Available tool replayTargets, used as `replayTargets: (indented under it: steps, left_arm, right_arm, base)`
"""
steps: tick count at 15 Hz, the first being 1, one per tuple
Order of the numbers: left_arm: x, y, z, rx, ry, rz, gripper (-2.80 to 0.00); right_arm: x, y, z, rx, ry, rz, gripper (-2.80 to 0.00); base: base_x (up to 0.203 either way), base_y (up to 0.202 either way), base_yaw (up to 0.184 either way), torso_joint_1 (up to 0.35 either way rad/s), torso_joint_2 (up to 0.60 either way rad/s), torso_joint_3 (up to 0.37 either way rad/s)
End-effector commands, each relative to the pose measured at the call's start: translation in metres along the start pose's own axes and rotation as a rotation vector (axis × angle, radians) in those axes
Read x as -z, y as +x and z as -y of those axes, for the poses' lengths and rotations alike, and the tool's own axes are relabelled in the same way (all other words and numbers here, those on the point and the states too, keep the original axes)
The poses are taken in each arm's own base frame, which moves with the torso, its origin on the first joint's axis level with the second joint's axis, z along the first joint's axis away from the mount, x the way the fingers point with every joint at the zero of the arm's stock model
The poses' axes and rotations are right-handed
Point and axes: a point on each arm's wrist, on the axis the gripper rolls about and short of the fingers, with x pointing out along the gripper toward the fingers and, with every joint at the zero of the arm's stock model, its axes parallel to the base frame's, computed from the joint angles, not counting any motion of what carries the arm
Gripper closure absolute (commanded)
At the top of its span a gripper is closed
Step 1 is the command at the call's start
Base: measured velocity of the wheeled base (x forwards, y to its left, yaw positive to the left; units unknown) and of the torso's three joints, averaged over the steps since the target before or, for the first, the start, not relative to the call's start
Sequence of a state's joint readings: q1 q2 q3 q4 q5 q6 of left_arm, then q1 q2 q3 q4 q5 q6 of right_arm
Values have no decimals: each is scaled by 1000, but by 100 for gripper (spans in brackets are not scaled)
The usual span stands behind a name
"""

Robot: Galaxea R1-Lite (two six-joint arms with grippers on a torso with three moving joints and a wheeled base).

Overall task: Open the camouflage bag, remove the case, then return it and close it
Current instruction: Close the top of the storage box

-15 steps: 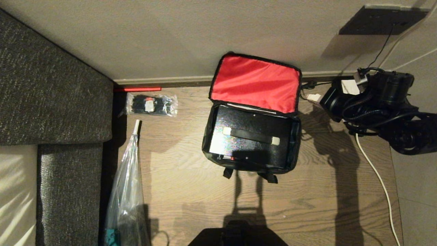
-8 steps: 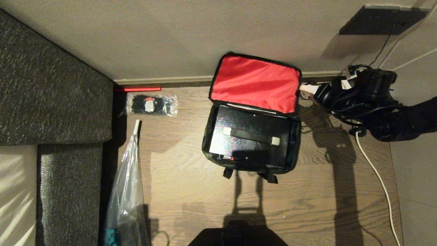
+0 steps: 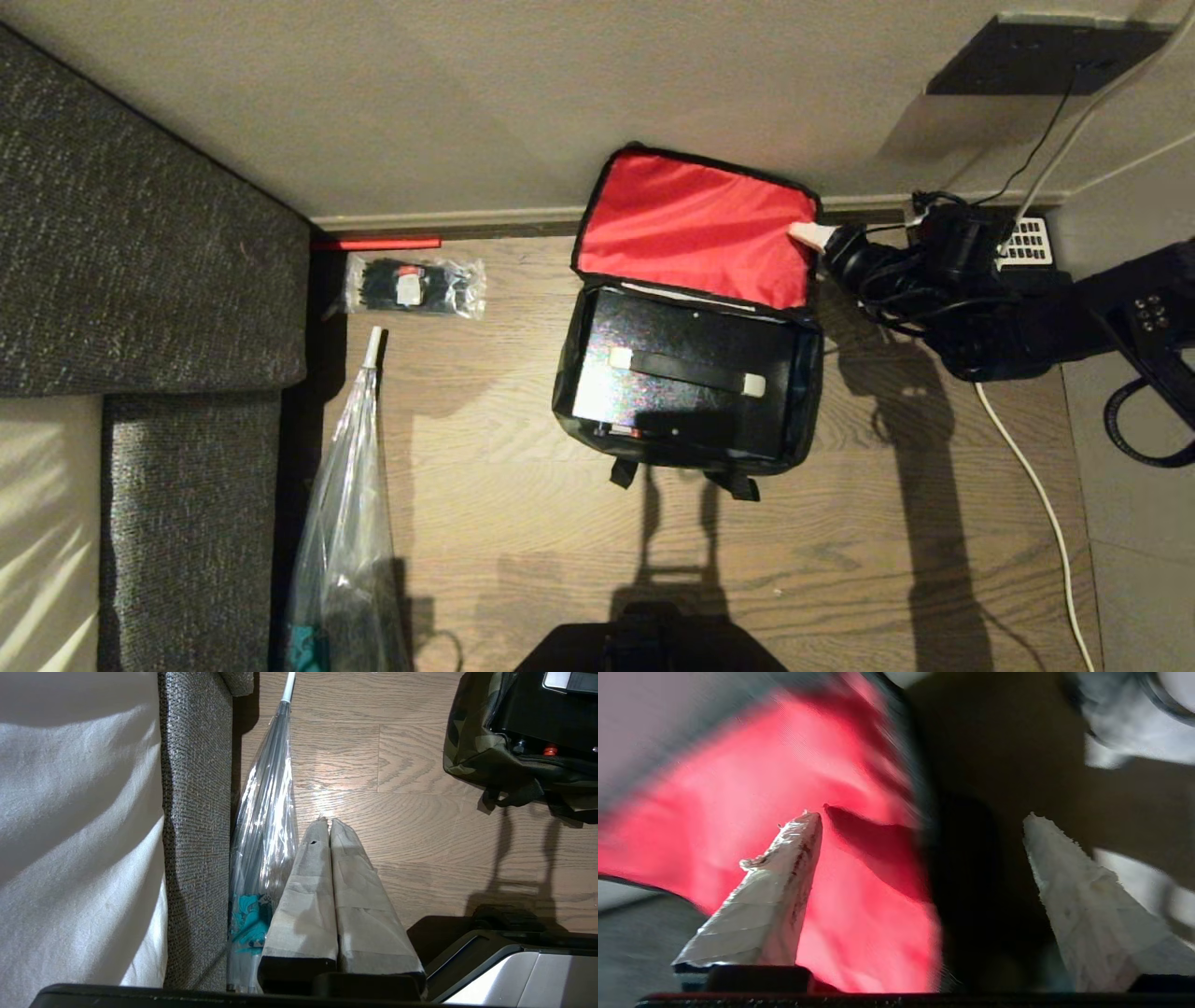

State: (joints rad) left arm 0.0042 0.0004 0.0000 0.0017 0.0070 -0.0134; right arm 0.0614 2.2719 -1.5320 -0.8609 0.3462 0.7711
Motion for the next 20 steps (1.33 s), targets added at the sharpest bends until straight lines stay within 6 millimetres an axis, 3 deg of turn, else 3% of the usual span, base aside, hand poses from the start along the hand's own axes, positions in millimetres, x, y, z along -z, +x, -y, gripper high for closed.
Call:
replayTargets:
  steps: [1, 4, 5, 13, 20]
  left_arm:
    - [1, 0, 0, -1, 0, -1, 0]
    - [1, 0, 0, -1, -2, -1, 0]
    - [1, 0, 0, -1, -1, -1, 0]
    - [1, 0, 0, -1, -1, -1, 0]
    - [1, 0, 0, -1, 0, -1, 0]
  right_arm:
    - [5, 8, 1, -75, 33, 10, -280]
    - [7, 9, 2, -106, 32, 13, -280]
    - [7, 9, 2, -104, 33, 10, 0]
    - [3, 3, -5, -106, 30, 7, 0]
    - [4, -41, -28, -116, -78, -110, 0]
  base:
    - [0, 0, 0, 0, 0, 0]
    - [0, 0, 0, 0, 0, 0]
    - [0, 0, 0, 0, 0, 0]
    - [0, 0, 0, 0, 0, 0]
    - [0, 0, 0, 0, 0, 0]
